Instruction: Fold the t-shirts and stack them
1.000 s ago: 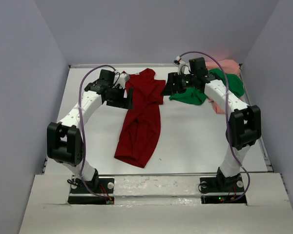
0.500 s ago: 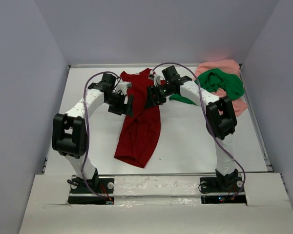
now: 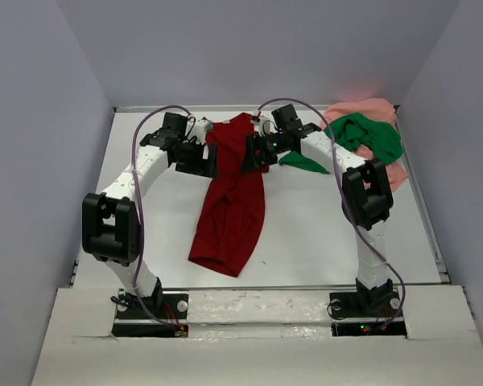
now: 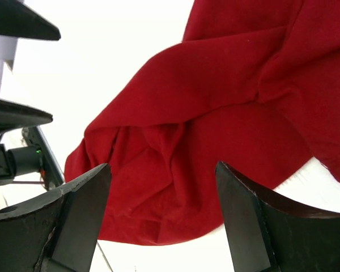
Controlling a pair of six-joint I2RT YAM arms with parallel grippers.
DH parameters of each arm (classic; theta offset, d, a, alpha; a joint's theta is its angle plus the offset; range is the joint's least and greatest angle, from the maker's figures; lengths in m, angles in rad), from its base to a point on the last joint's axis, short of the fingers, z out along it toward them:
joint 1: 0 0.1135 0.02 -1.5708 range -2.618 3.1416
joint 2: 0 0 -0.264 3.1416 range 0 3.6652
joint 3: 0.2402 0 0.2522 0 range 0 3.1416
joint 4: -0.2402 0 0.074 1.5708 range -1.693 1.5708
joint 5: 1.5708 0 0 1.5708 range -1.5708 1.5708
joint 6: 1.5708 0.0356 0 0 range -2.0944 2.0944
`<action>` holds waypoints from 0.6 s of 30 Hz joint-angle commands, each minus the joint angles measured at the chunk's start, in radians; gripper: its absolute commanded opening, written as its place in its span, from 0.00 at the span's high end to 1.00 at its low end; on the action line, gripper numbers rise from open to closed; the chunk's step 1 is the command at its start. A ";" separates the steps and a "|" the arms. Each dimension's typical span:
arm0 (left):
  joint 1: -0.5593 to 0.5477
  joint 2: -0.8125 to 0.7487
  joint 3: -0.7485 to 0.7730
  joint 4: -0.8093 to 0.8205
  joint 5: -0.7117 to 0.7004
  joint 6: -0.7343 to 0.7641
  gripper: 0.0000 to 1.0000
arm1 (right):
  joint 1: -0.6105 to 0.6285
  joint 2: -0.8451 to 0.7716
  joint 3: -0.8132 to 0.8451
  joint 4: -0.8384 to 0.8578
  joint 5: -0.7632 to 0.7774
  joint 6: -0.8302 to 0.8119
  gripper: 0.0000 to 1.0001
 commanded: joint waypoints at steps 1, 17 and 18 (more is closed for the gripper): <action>0.010 0.014 0.069 -0.015 -0.024 -0.046 0.11 | 0.000 -0.079 -0.016 0.054 -0.052 0.053 0.21; 0.102 -0.170 -0.179 0.083 -0.032 -0.081 0.17 | 0.143 -0.009 0.102 -0.109 0.035 -0.059 0.20; 0.104 -0.177 -0.182 0.077 -0.031 -0.080 0.23 | 0.143 -0.023 0.096 -0.110 0.061 -0.071 0.20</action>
